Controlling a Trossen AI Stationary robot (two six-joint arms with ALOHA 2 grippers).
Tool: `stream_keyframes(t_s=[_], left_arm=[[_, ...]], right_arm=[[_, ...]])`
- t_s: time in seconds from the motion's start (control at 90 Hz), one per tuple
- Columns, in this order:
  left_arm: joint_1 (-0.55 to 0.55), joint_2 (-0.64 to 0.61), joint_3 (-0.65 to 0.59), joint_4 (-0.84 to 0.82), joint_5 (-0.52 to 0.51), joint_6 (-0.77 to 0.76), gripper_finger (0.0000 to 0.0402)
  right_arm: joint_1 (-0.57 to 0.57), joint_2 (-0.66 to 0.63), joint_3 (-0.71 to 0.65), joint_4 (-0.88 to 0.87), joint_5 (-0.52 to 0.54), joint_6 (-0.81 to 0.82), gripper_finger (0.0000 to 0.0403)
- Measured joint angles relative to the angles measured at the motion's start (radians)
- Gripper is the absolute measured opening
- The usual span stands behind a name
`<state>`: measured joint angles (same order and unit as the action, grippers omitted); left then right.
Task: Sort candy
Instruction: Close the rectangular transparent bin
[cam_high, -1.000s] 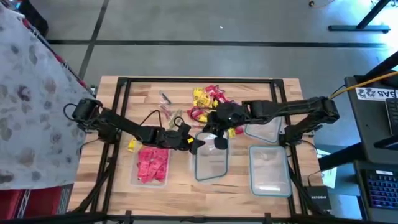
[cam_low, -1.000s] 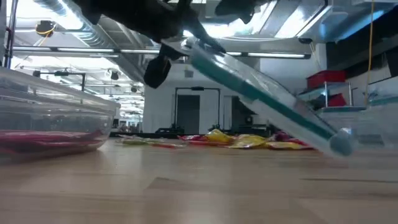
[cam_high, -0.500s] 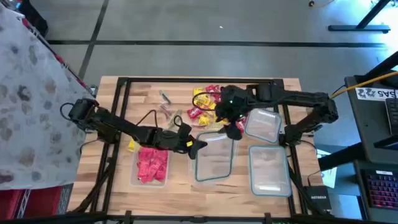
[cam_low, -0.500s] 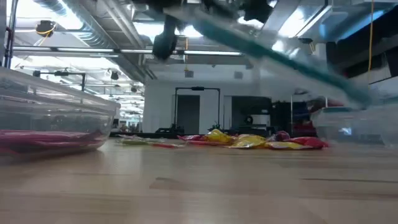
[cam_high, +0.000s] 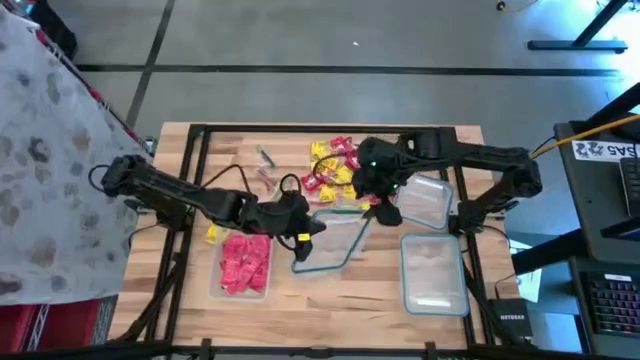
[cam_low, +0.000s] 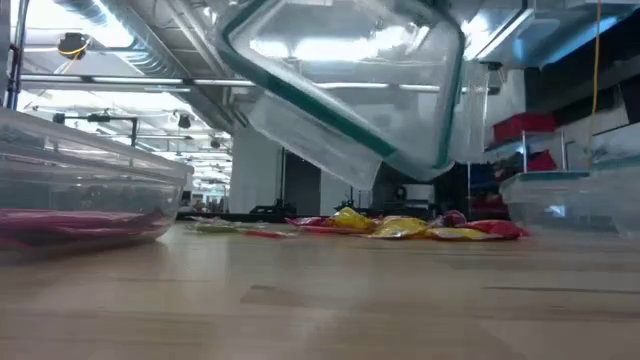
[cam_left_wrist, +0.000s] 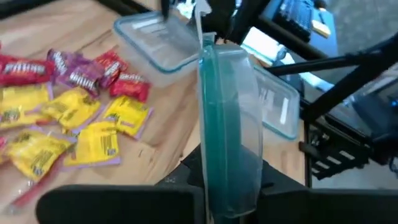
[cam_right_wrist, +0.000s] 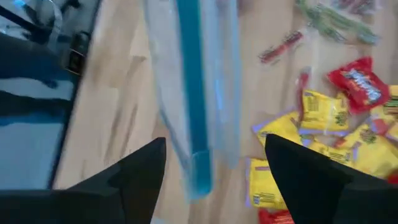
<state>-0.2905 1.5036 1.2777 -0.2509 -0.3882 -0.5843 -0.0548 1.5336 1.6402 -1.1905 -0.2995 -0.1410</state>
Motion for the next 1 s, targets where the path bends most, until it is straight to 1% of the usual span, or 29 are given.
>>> stream_keyframes(t_s=[0.056, 0.122, 0.222, 0.278, 0.333, 0.456, 0.478, 0.533, 0.611, 0.722, 0.8, 0.867, 0.922, 1.0], left_arm=[[-0.005, 0.000, 0.014, -0.003, -0.001, 0.022, 0.0018], [-0.011, 0.000, 0.026, -0.012, -0.002, 0.044, 0.0018], [-0.012, -0.008, 0.033, -0.010, -0.003, 0.058, 0.0018], [-0.013, -0.019, 0.033, -0.021, -0.021, 0.060, 0.0018], [-0.019, -0.029, 0.033, -0.048, -0.045, 0.050, 0.0018], [-0.023, -0.055, 0.033, -0.082, -0.072, 0.011, 0.0018], [-0.023, -0.060, 0.033, -0.083, -0.079, 0.010, 0.0020], [-0.016, -0.073, 0.033, -0.086, -0.090, -0.010, 0.0029], [-0.005, -0.093, 0.033, -0.096, -0.093, -0.040, 0.0055], [0.014, -0.144, 0.033, -0.197, -0.096, -0.083, 0.0099], [0.026, -0.193, 0.033, -0.313, -0.101, -0.149, 0.0123], [0.033, -0.235, 0.036, -0.410, -0.101, -0.223, 0.0137], [0.037, -0.266, 0.035, -0.525, -0.100, -0.318, 0.0143], [0.037, -0.303, 0.035, -0.689, -0.090, -0.491, 0.0146]], right_arm=[[0.012, 0.007, 0.000, 0.020, 0.010, -0.001, 0.0258], [0.028, 0.017, 0.000, 0.033, -0.011, -0.017, 0.0248], [0.051, 0.026, 0.000, 0.088, -0.056, -0.021, 0.0216], [0.065, 0.026, 0.000, 0.105, -0.065, -0.021, 0.0186], [0.071, 0.025, 0.000, 0.121, -0.067, -0.022, 0.0147], [0.067, 0.025, 0.000, 0.124, -0.068, -0.014, 0.0040], [0.066, 0.026, 0.000, 0.130, -0.057, -0.007, 0.0029], [0.065, 0.018, 0.000, 0.133, -0.026, 0.003, 0.0026], [0.068, 0.007, 0.003, 0.133, 0.042, 0.018, 0.0033], [0.068, -0.013, 0.002, 0.101, 0.128, 0.014, 0.0027], [0.068, -0.031, 0.000, 0.062, 0.177, 0.006, 0.0027], [0.068, -0.043, 0.000, 0.062, 0.208, 0.006, 0.0027], [0.069, -0.046, 0.000, 0.046, 0.235, 0.008, 0.0027], [0.069, -0.055, -0.001, 0.037, 0.259, 0.012, 0.0027]])
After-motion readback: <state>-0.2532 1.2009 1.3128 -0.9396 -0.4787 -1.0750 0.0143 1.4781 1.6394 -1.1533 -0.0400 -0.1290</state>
